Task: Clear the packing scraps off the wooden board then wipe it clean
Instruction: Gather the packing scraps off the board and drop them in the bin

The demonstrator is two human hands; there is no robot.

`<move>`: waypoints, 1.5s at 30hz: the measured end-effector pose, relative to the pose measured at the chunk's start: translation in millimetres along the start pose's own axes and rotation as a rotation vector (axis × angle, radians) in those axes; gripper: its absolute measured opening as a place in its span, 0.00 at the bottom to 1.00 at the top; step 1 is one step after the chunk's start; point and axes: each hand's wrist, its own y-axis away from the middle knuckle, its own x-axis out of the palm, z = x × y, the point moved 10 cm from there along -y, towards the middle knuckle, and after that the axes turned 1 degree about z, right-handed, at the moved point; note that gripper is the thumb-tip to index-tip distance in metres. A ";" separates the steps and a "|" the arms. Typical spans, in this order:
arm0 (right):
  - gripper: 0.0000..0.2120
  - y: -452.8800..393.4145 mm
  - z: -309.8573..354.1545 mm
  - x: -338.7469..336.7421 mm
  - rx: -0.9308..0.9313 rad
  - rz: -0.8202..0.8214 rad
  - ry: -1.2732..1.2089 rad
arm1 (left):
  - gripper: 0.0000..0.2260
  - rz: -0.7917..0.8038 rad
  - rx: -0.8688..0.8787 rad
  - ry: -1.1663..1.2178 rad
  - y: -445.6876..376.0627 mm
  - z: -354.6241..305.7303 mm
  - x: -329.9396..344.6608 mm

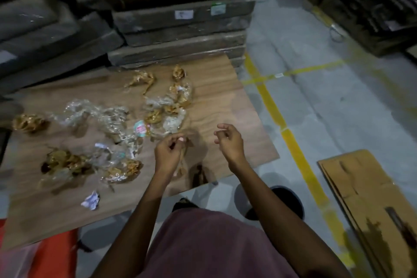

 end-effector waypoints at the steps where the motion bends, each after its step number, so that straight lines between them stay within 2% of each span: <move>1: 0.09 -1.1 3.1 11.7 -0.023 0.033 0.075 | 0.09 -0.022 -0.019 0.005 -6.5 4.9 -13.4; 5: 0.16 -2.6 8.8 58.2 -0.214 0.113 0.373 | 0.05 -0.052 -0.030 -0.024 -33.2 18.0 -52.7; 9: 0.25 -7.2 -13.2 110.3 -0.239 0.303 0.550 | 0.10 0.114 -0.029 -0.167 -52.9 43.4 -66.1; 11: 0.29 -7.9 -22.6 128.0 -0.262 0.377 0.621 | 0.16 0.256 -0.077 -0.153 -48.3 59.8 -63.2; 13: 0.36 -8.3 -32.1 139.3 -0.272 0.447 0.689 | 0.26 0.349 -0.080 -0.213 -40.9 75.0 -63.6; 16: 0.46 -5.7 -47.7 154.3 -0.264 0.574 0.768 | 0.45 0.412 0.012 -0.578 -31.2 96.5 -63.1; 18: 0.49 -4.6 -59.4 160.8 -0.264 0.649 0.819 | 0.51 0.417 -0.010 -0.785 -24.0 107.5 -55.6; 22: 0.46 -17.7 -68.1 163.3 -0.215 0.742 0.816 | 0.53 0.212 -0.053 -0.887 -32.2 106.0 -52.2; 25: 0.35 -42.2 -47.4 162.6 -0.250 0.729 0.751 | 0.50 0.023 -0.095 -0.895 -51.1 95.0 -62.7; 28: 0.21 -71.8 -3.9 155.8 -0.417 0.582 0.672 | 0.47 -0.086 -0.067 -0.942 -77.0 79.3 -66.4; 32: 0.11 -121.3 48.7 140.7 -0.426 0.353 0.612 | 0.42 -0.192 -0.073 -0.903 -101.2 68.0 -67.1; 38: 0.13 -180.2 95.4 151.8 -0.452 0.215 0.527 | 0.36 -0.375 -0.163 -0.827 -109.2 59.0 -51.8; 42: 0.15 -213.2 94.4 178.3 -0.424 0.246 0.486 | 0.41 -0.453 -0.171 -0.790 -113.9 47.9 -36.1; 45: 0.15 -229.0 95.9 190.8 -0.457 0.216 0.598 | 0.45 -0.494 -0.159 -0.778 -120.3 45.1 -28.5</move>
